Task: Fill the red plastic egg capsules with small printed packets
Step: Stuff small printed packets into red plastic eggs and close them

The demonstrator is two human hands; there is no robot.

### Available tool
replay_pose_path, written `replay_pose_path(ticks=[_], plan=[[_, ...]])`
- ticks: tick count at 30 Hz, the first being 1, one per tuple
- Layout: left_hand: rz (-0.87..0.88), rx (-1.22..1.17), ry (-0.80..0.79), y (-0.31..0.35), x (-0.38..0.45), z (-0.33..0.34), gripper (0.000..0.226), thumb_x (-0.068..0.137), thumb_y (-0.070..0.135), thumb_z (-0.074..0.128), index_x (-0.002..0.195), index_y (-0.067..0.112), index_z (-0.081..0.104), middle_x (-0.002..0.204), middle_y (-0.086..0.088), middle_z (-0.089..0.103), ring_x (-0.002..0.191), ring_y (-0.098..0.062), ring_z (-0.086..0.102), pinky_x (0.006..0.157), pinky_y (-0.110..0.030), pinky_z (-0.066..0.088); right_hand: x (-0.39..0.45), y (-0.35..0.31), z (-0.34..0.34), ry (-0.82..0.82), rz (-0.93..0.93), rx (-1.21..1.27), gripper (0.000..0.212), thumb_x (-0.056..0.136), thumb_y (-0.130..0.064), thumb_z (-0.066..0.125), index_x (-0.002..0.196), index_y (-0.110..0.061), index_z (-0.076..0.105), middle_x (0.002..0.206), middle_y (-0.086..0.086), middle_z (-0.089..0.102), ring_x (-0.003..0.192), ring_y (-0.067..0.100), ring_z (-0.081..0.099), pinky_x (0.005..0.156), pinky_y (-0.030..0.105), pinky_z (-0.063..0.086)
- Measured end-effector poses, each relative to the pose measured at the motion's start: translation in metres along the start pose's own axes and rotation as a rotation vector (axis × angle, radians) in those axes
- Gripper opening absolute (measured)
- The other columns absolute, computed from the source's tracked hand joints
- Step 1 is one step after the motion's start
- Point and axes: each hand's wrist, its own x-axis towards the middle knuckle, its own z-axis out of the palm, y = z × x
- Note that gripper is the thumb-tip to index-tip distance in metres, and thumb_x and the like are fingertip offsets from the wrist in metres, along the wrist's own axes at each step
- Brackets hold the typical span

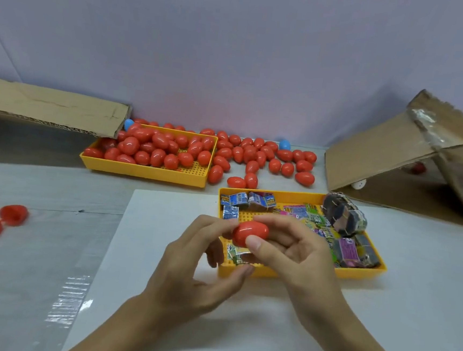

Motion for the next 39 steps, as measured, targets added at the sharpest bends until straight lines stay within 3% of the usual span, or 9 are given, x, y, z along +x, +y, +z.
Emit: replay_pose_path(ticks=[5,10,13,20,31,35,39], plan=[[-0.019,0.021,0.004,0.017,0.006,-0.009,0.036,0.083,0.021,0.077,0.112,0.002,0.067,0.093,-0.003,0.065,0.070,-0.009,0.062,0.056,-0.024,0.053,-0.014,-0.005,0.003,-0.014,0.007,0.052,0.026,0.075,-0.014,0.076,0.101,-0.013,0.073,0.095,0.012,0.076,0.089,0.026,0.074,0.068,0.030,0.060],[-0.183,-0.069,0.008,0.024,0.000,-0.012,0.033,0.080,0.026,0.080,0.110,0.017,0.070,0.089,0.000,0.068,0.075,-0.011,0.067,0.059,-0.023,0.057,-0.021,-0.009,0.002,-0.032,0.096,0.034,0.027,0.082,-0.031,0.072,0.104,-0.015,0.073,0.086,0.015,0.076,0.073,0.032,0.074,0.050,0.030,0.058],[-0.271,-0.161,-0.026,0.025,-0.003,-0.012,0.031,0.080,0.028,0.077,0.109,0.023,0.071,0.090,0.007,0.067,0.075,-0.016,0.069,0.057,-0.031,0.059,-0.022,-0.007,0.000,-0.001,0.098,0.008,0.028,0.081,-0.034,0.067,0.097,-0.013,0.073,0.075,0.018,0.073,0.061,0.031,0.072,0.042,0.028,0.054],[-0.572,-0.466,0.035,0.027,-0.006,-0.009,0.034,0.072,0.027,0.081,0.105,0.020,0.075,0.086,-0.011,0.070,0.065,-0.025,0.069,0.056,-0.029,0.058,-0.023,-0.004,-0.007,-0.047,0.007,-0.028,0.031,0.078,-0.018,0.070,0.107,-0.007,0.070,0.089,0.008,0.077,0.076,0.026,0.075,0.051,0.029,0.058],[-0.589,-0.457,-0.014,0.028,-0.008,-0.005,0.045,0.072,0.017,0.084,0.114,0.027,0.073,0.098,-0.004,0.068,0.068,-0.025,0.070,0.063,-0.036,0.062,-0.018,0.006,-0.015,-0.104,-0.057,-0.049,0.030,0.077,-0.013,0.073,0.106,-0.019,0.075,0.095,0.008,0.076,0.062,0.021,0.070,0.053,0.028,0.057],[-0.666,-0.529,-0.045,0.031,-0.006,-0.006,0.039,0.073,0.035,0.078,0.112,0.033,0.072,0.099,-0.006,0.070,0.073,-0.028,0.072,0.065,-0.033,0.060,-0.018,0.008,-0.017,-0.132,-0.104,-0.068,0.033,0.078,-0.002,0.071,0.107,-0.017,0.074,0.100,0.005,0.075,0.077,0.019,0.072,0.059,0.029,0.059],[-0.693,-0.543,-0.005,0.034,-0.003,-0.006,0.027,0.081,0.038,0.070,0.103,0.024,0.077,0.086,-0.006,0.075,0.069,-0.025,0.072,0.063,-0.031,0.061,-0.022,0.010,-0.017,-0.177,-0.199,-0.191,0.030,0.081,-0.002,0.072,0.106,-0.018,0.074,0.117,0.002,0.071,0.106,0.024,0.069,0.073,0.038,0.061]])
